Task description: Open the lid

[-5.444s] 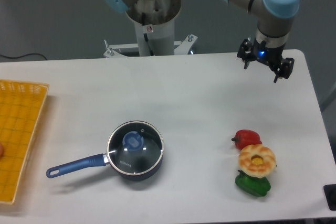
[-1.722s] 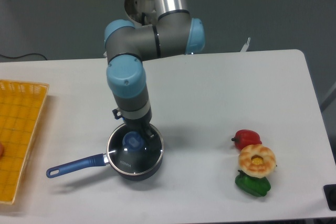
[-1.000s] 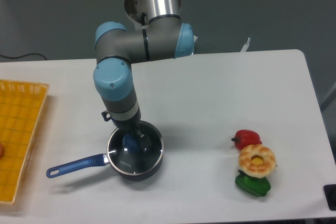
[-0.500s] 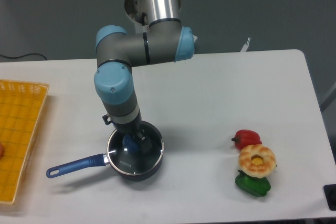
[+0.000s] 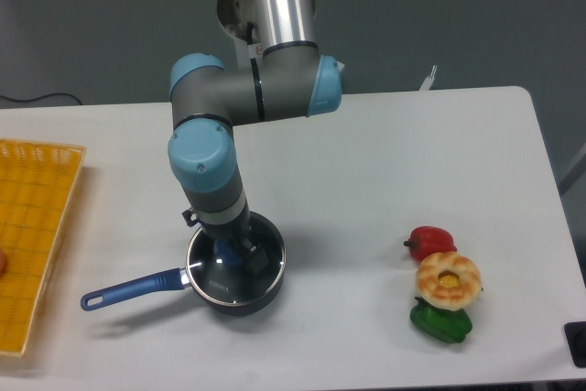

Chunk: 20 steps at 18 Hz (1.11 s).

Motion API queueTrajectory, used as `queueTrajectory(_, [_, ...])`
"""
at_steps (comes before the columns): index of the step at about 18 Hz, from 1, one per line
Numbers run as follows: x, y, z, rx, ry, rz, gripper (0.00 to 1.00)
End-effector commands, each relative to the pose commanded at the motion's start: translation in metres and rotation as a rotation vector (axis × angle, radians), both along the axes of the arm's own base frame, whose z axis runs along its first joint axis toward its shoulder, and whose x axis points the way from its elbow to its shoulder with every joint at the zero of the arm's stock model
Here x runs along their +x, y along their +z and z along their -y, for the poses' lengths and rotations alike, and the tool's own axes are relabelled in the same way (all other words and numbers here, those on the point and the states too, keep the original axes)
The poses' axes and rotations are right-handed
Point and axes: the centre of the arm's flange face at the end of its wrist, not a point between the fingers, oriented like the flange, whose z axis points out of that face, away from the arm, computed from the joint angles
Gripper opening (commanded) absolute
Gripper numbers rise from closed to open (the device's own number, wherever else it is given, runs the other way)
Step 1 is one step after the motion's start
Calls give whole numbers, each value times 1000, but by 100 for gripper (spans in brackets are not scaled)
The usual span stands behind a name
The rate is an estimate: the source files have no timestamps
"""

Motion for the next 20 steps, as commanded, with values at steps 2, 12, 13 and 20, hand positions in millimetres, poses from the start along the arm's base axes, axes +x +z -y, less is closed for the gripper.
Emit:
queueTrajectory(2, [0, -4, -1, -5, 0, 4, 100])
queueTrajectory(12, [-1, -8, -1, -10, -5, 7, 92])
queueTrajectory(13, [0, -8, -1, -9, -5, 9, 88])
queueTrajectory(20, [-1, -9, -1, -10, -9, 9, 78])
